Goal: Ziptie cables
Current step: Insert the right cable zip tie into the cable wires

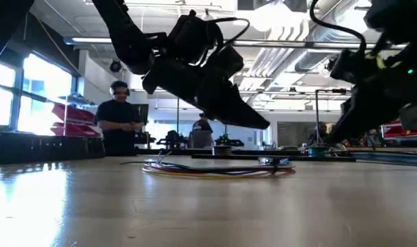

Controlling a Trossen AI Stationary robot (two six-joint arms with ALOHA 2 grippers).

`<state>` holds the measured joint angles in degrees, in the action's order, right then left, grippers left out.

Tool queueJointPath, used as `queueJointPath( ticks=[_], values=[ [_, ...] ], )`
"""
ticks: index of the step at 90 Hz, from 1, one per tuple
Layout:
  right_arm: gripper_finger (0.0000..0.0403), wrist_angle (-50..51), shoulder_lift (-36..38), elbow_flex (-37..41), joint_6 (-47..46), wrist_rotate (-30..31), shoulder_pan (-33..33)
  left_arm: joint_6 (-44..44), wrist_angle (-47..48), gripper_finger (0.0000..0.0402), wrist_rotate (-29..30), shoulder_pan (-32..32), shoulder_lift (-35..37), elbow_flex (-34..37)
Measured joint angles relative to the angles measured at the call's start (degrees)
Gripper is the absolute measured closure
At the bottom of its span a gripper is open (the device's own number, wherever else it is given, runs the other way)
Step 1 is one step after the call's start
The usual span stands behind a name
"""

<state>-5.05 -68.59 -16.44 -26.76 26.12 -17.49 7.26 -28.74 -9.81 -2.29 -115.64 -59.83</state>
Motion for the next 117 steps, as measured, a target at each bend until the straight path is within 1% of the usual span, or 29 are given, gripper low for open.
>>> queueJointPath(
  ticks=[5,13,19,30,38,48,57,66,75,79,93,117],
  values=[
    [0.0212,-2.64,-0.07,1.23,4.02,-1.84,2.25,-1.09,-0.09,0.0314,0.29,0.00,-0.31,0.02],
    [0.0219,-6.26,-0.15,2.13,10.16,-6.70,5.86,-2.13,-1.31,0.0312,0.70,-0.01,-1.07,-0.03],
    [0.0224,-6.95,-0.74,2.40,13.47,-9.95,8.51,-2.06,-1.87,0.0308,1.84,-0.06,-2.15,-0.71],
    [0.0233,-9.95,-3.57,2.21,17.77,-15.92,12.19,-2.32,-1.99,0.0295,1.98,-0.21,-4.26,-2.95],
    [0.0239,-12.89,-6.79,2.16,18.27,-18.57,13.71,-2.55,-1.74,0.0286,1.82,-0.21,-6.33,-4.94],
    [0.0252,-16.98,-10.55,2.14,17.68,-19.80,14.18,-2.25,-1.13,0.0278,2.15,-0.21,-8.56,-7.00],
    [0.0276,-19.66,-13.14,2.07,16.11,-20.64,14.12,-2.20,-0.98,0.0275,2.94,-0.21,-9.59,-8.38],
    [0.0317,-20.07,-15.46,1.16,15.10,-20.82,14.13,-1.61,-1.02,0.0275,3.48,-0.21,-10.26,-9.05],
    [0.0375,-19.99,-17.15,-0.48,13.59,-21.57,14.12,-0.08,-0.57,0.0275,4.37,-0.21,-10.62,-8.94],
    [0.0391,-19.46,-17.36,-1.14,12.99,-21.71,14.14,0.79,0.13,0.0275,4.72,-0.21,-10.73,-8.99],
    [0.0400,-18.18,-17.03,-3.16,9.08,-22.15,14.10,3.11,2.15,0.0275,4.74,-0.21,-10.77,-8.99],
    [0.0402,-16.51,-16.86,-4.48,9.09,-22.64,14.10,6.79,1.86,0.0276,5.04,-0.17,-10.78,-8.99]
  ],
)
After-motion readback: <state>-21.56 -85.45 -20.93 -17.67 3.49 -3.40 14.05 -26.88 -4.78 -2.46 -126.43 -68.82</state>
